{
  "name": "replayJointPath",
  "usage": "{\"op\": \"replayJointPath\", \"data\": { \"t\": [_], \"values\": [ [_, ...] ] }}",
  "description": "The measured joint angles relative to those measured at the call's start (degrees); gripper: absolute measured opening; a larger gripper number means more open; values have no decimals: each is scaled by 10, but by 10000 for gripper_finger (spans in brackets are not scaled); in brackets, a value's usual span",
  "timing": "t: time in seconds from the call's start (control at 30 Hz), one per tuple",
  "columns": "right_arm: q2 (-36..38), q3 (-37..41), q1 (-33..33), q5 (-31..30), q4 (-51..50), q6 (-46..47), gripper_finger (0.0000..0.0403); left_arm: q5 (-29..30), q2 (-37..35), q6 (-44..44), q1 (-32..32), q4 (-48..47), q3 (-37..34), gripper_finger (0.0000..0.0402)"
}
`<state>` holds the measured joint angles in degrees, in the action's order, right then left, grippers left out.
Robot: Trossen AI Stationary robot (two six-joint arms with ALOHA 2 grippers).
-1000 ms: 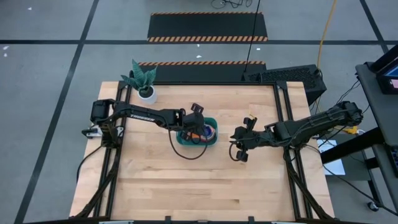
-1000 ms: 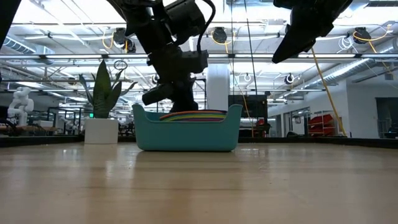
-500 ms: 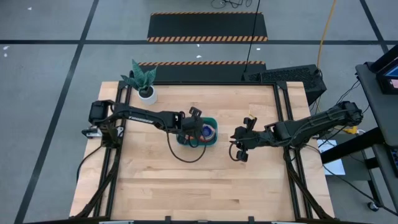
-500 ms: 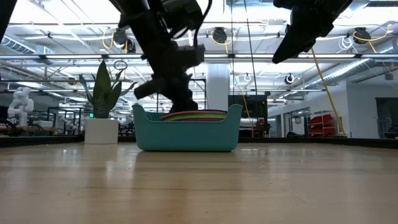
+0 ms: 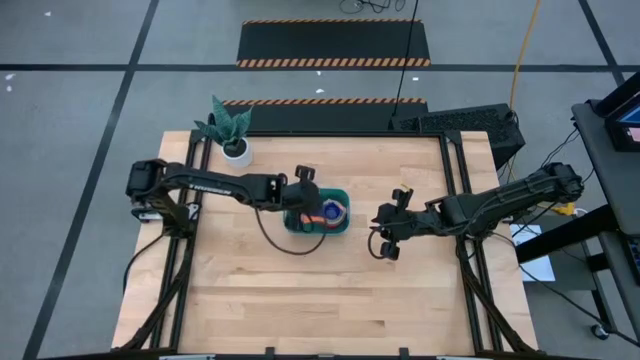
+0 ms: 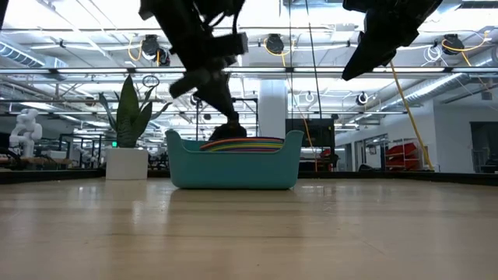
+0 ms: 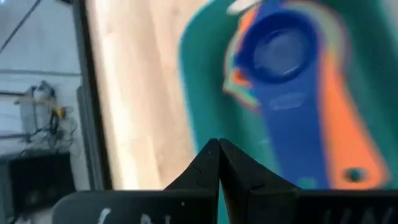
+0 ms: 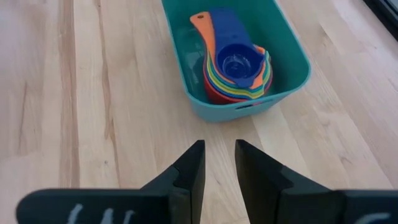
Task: Nest measuring cups in basket
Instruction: Stack the dark blue measuring cup on top of the orange measuring cup inside the light blue bin
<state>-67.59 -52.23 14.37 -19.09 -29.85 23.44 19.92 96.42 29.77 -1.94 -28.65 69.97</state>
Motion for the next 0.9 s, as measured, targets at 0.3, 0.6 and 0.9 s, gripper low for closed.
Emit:
{"op": "replayJointPath", "data": {
  "t": [0.3, 0.6, 0.9],
  "values": [
    [0, 0, 0, 0, -1, 0, 80, 9, 43, 12, -25, -13, 0, 6],
    [0, 0, 0, 0, -4, 1, 80, -20, 48, -21, -39, -17, 0, 9],
    [0, 0, 0, 0, -4, 1, 80, -118, 48, -57, -43, -28, 0, 10]
  ]
}}
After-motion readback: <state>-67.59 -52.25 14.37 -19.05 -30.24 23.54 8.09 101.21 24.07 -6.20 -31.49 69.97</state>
